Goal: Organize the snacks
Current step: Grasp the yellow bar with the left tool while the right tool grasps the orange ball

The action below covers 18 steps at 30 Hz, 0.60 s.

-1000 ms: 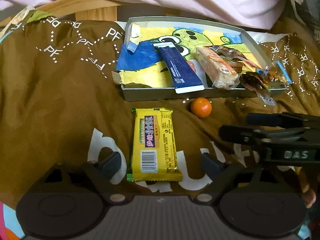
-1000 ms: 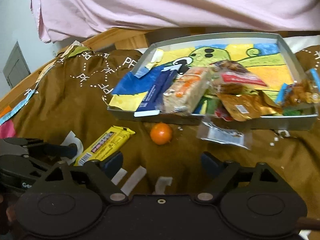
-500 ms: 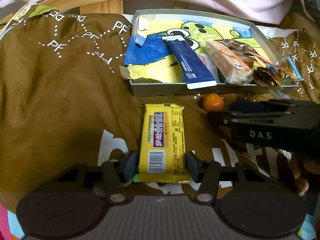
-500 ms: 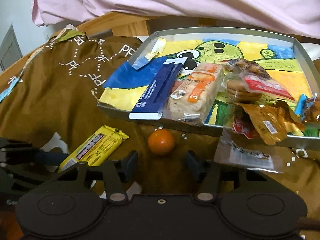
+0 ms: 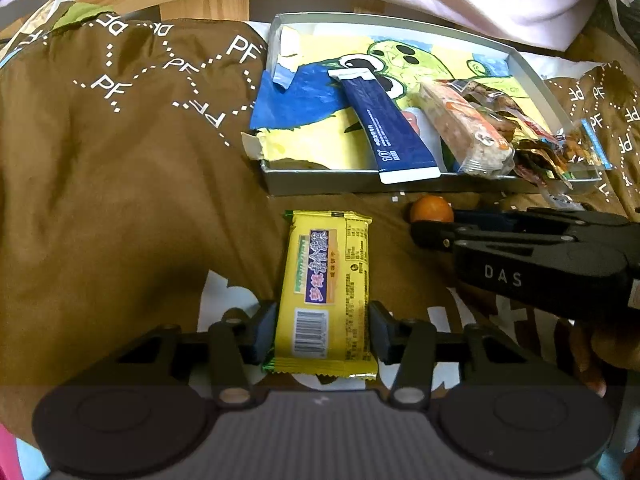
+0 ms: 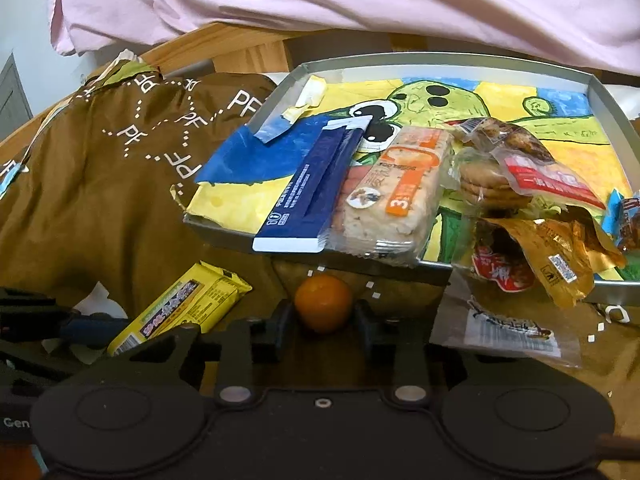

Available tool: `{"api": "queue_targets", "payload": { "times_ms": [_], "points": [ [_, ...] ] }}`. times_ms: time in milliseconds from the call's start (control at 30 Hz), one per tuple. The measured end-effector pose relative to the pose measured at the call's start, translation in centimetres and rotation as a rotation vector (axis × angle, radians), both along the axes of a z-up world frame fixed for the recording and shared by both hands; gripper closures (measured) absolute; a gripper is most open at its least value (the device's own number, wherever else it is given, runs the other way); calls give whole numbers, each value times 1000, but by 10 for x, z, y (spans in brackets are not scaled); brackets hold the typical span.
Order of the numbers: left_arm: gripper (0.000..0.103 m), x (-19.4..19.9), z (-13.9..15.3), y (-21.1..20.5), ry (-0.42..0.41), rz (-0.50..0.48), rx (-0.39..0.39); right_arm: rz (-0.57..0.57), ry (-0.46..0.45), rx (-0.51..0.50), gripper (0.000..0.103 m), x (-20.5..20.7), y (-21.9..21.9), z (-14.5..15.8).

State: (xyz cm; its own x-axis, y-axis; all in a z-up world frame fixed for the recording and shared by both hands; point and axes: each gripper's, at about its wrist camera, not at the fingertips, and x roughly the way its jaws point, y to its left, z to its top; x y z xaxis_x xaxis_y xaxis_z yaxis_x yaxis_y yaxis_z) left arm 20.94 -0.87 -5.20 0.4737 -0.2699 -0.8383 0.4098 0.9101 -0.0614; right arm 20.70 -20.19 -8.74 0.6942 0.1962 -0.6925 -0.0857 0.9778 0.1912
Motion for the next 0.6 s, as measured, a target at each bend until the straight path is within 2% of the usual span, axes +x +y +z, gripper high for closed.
{"api": "queue_targets", "payload": {
  "times_ms": [367, 600],
  "points": [
    [51, -13, 9, -4, 82, 35, -17, 29, 17, 0, 70, -36, -8, 22],
    [48, -14, 4, -7, 57, 13, -20, 41, 25, -16, 70, -61, -4, 26]
  ]
}}
